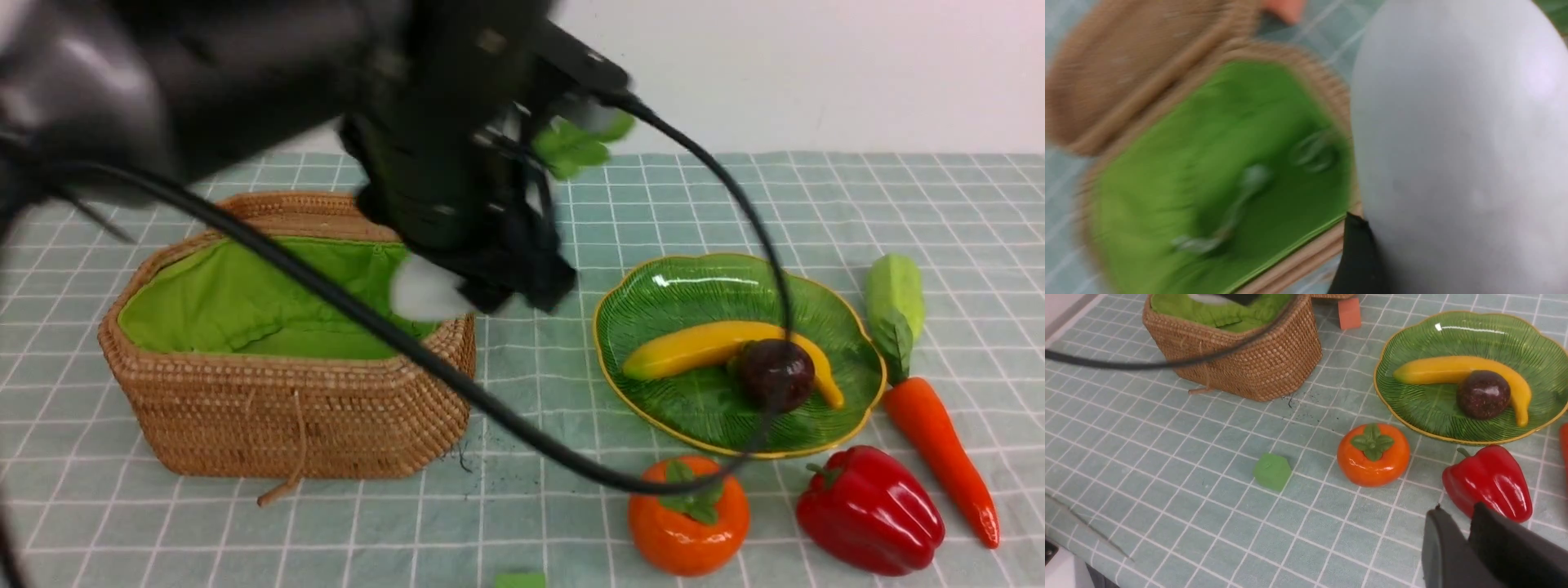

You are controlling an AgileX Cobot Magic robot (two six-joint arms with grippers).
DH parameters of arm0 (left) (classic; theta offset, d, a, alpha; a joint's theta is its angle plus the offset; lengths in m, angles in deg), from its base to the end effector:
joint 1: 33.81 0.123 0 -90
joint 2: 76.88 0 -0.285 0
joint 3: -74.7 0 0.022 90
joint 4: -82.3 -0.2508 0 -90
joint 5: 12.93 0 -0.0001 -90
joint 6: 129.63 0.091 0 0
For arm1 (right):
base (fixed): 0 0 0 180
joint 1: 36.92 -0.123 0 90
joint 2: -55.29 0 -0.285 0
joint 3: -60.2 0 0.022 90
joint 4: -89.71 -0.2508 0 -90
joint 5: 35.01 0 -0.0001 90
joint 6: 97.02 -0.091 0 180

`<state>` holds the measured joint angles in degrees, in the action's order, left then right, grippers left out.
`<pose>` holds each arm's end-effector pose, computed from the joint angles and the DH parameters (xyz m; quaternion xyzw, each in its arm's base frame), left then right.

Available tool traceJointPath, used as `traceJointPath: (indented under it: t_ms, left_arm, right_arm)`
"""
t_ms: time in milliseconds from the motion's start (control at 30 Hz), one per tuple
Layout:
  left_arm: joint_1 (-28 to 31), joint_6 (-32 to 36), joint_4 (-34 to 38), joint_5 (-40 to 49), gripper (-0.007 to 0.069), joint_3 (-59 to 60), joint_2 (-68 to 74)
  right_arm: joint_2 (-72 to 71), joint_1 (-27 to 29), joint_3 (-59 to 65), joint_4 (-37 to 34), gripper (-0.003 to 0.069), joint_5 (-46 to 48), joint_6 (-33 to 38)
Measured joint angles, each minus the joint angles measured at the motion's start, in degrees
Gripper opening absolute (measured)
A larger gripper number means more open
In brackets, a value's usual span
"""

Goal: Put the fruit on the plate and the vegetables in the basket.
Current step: Take a daikon with your left arm and place it on the basket on the left.

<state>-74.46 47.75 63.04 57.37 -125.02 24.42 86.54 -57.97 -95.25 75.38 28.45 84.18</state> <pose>0.2785 -0.2019 0.3854 0.3271 0.8988 0.0664 0.2840 0.0201 0.0294 0.3875 -0.1733 0.8383 0.2090 0.4727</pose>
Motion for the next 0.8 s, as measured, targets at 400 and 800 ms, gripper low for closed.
traceJointPath:
  t_ms: [400, 800]
  left_arm:
    - [25.95, 56.95, 9.10, -8.61, 0.0490, 13.93, -2.66]
    - [26.60, 53.27, 7.50, -13.34, 0.0599, 14.11, 0.57]
  right_arm:
    - [0.00, 0.00, 0.00, -0.37, 0.0108, 0.00, 2.98]
    - [0.00, 0.00, 0.00, -3.34, 0.0108, 0.22, 2.98]
